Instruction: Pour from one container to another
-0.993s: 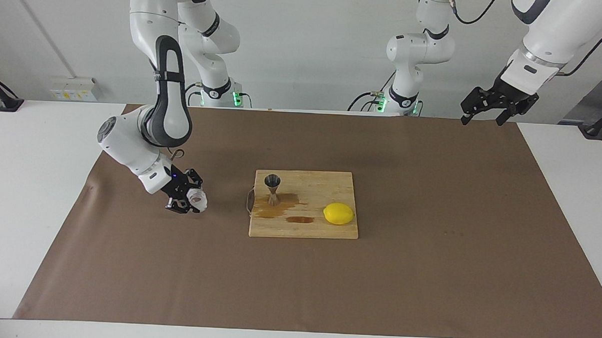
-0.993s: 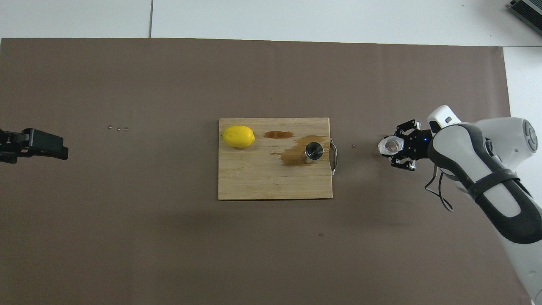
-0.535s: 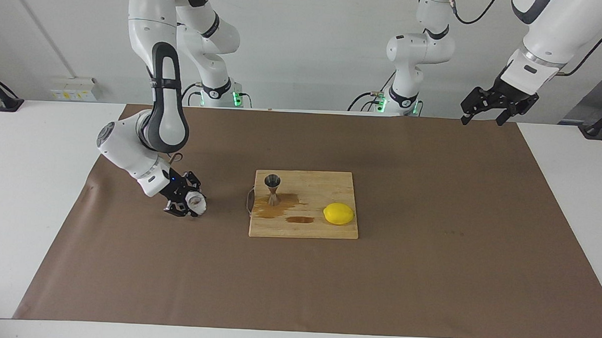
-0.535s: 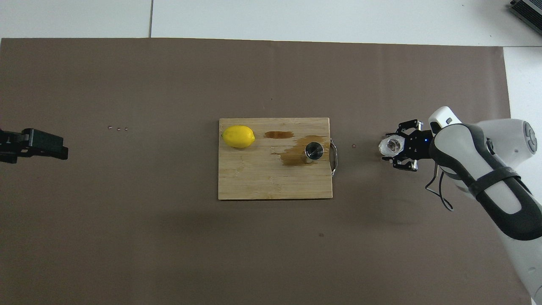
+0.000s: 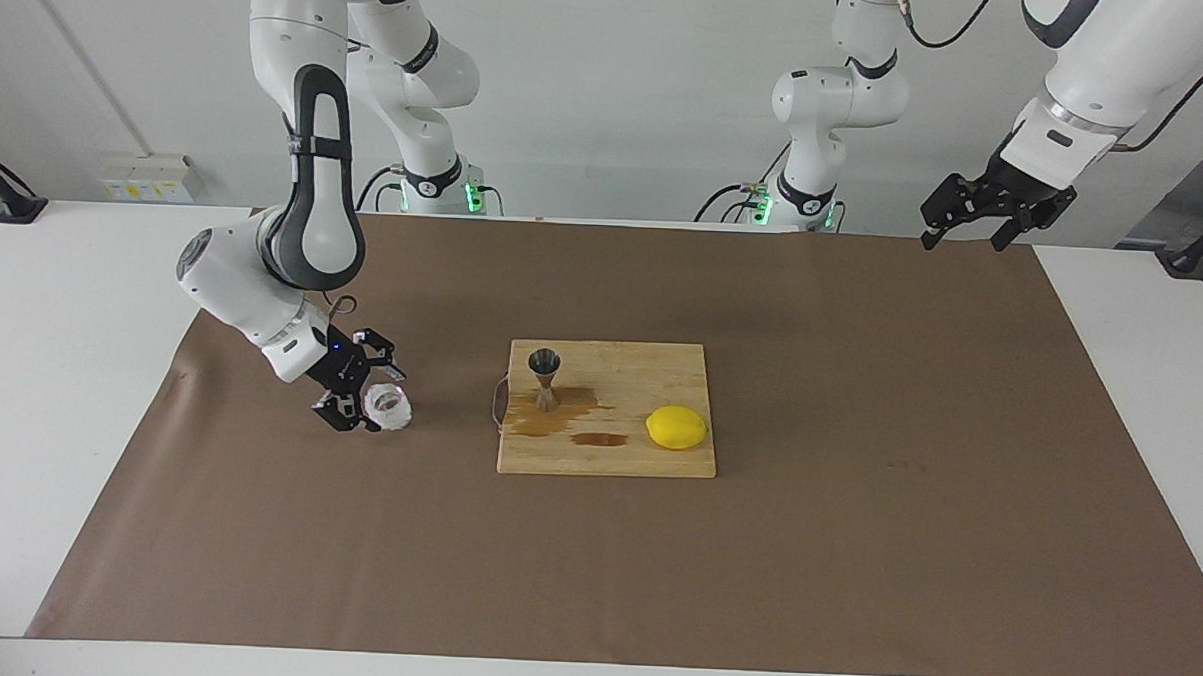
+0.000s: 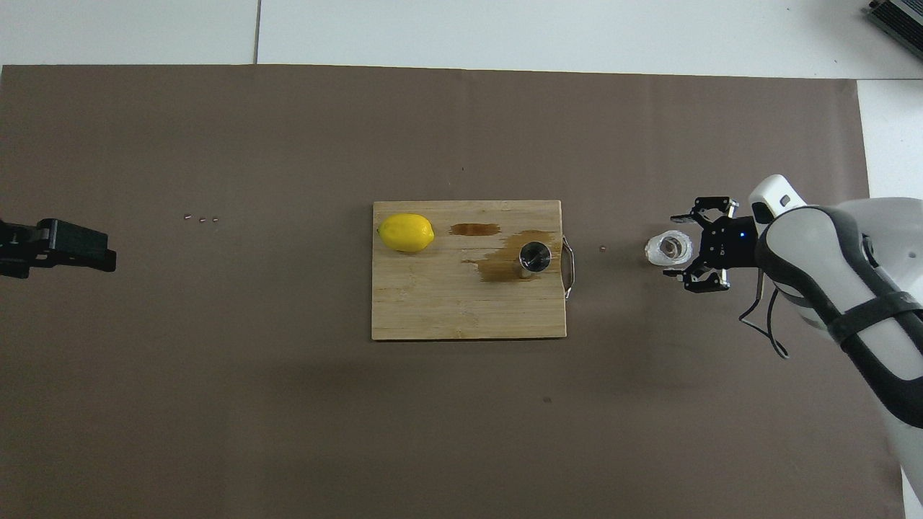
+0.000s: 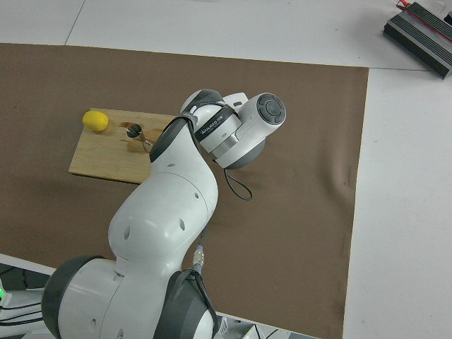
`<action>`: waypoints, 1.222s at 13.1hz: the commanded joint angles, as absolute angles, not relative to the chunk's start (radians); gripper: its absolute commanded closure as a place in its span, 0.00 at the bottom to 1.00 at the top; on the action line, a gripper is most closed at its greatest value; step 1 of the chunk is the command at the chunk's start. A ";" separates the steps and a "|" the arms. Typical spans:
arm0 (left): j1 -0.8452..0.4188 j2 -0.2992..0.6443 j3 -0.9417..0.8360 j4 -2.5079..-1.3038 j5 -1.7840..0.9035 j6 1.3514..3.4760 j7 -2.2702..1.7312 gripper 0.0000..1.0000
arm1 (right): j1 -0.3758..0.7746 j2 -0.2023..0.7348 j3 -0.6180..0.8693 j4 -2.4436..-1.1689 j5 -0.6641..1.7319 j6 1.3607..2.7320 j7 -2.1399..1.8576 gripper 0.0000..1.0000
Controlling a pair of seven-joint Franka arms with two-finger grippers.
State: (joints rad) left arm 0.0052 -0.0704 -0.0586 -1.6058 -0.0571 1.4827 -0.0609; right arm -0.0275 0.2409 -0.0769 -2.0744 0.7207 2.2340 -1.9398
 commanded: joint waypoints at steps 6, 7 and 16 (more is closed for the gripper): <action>-0.002 -0.101 -0.052 -1.637 -0.043 1.479 -0.058 0.00 | -0.031 0.060 -0.068 -2.053 0.332 2.092 -1.231 0.00; 0.000 -0.101 -0.051 -1.635 -0.043 1.488 -0.057 0.00 | -0.025 0.060 -0.063 -2.046 0.290 2.095 -1.135 0.00; -0.003 -0.101 -0.051 -1.640 -0.031 1.503 -0.051 0.00 | 0.005 0.038 -0.057 -1.987 0.005 1.932 -0.245 0.00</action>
